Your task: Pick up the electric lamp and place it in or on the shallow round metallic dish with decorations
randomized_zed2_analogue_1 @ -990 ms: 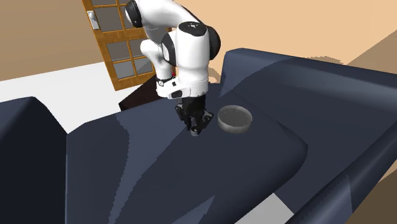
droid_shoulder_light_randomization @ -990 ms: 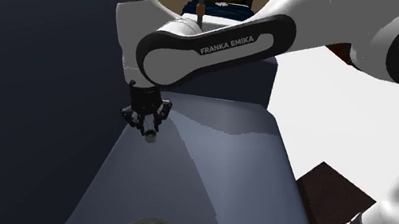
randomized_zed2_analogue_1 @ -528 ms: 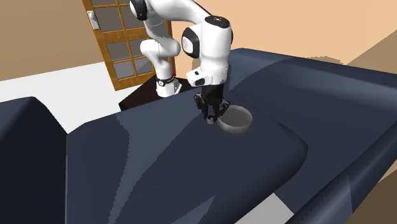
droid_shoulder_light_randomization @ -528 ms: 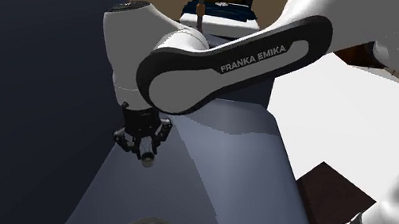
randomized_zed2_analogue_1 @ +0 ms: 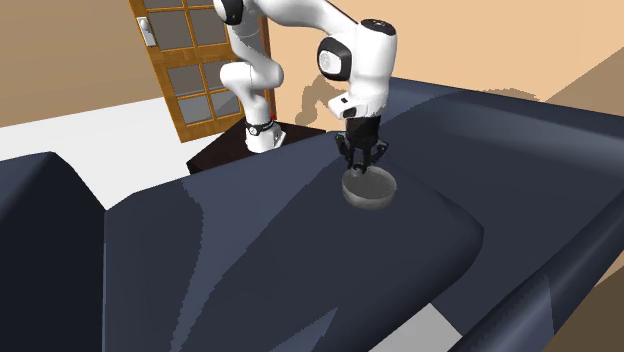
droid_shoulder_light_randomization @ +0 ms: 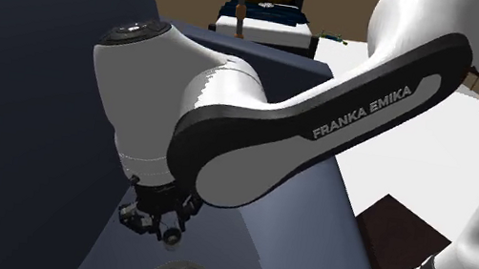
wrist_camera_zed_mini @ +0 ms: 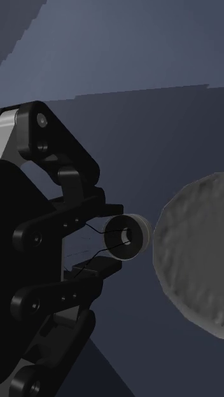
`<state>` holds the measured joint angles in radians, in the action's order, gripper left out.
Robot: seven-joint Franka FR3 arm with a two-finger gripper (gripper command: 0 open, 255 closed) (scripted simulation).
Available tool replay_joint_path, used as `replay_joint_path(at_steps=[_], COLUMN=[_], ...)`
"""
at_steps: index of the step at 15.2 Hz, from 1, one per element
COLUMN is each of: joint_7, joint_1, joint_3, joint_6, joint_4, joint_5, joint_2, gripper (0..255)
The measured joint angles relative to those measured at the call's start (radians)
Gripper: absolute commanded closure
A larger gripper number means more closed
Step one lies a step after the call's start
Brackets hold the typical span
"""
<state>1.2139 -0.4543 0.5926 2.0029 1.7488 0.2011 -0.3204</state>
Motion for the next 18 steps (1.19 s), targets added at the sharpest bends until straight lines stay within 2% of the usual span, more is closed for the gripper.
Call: replay_joint_path(at_steps=[7, 18], joint_7=[0.124, 0.168], joint_1=[-0.073, -0.098], joint_3=[0.041, 0.019], joint_6=[0.036, 0.148], joint_4=[0.065, 0.118], joint_5=[-0.001, 0.056], joint_2=[0.024, -0.05], gripper=[255, 255])
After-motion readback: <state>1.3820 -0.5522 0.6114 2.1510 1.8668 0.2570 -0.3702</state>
